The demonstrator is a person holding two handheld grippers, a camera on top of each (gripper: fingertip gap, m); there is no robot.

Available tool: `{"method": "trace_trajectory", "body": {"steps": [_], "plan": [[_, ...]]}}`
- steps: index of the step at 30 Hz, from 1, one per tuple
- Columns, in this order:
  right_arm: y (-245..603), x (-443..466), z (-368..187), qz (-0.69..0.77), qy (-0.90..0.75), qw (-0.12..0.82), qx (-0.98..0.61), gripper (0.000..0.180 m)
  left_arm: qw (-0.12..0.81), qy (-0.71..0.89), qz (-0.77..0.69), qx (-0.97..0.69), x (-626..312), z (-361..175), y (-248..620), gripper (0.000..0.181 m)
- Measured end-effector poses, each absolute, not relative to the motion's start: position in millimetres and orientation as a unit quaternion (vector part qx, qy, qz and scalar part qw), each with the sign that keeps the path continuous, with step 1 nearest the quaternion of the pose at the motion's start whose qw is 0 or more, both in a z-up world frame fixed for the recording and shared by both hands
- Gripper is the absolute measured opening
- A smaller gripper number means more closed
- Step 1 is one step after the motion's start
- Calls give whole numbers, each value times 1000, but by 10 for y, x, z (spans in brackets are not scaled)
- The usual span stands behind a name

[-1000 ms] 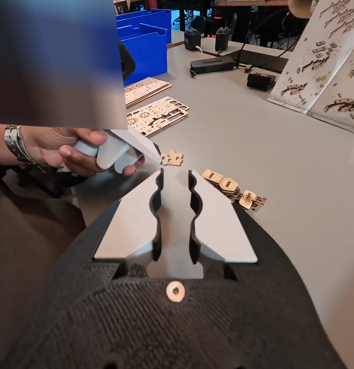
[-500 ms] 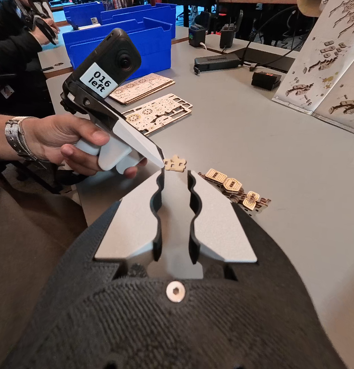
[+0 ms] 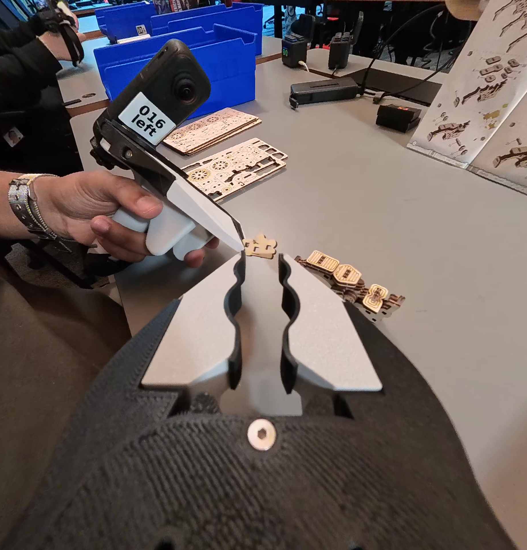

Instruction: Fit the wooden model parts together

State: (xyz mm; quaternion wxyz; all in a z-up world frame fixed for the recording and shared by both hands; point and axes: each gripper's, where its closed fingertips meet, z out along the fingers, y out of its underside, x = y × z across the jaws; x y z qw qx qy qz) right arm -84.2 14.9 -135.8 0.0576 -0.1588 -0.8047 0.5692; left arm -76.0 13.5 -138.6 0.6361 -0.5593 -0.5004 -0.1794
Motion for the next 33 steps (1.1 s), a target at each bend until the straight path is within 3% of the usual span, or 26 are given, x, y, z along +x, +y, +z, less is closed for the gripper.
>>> {"method": "trace_trajectory", "body": {"steps": [33], "plan": [[155, -860, -1373, 567, -805, 59, -164, 21, 621, -508, -182, -569, -749, -1456, 140, 0]]}}
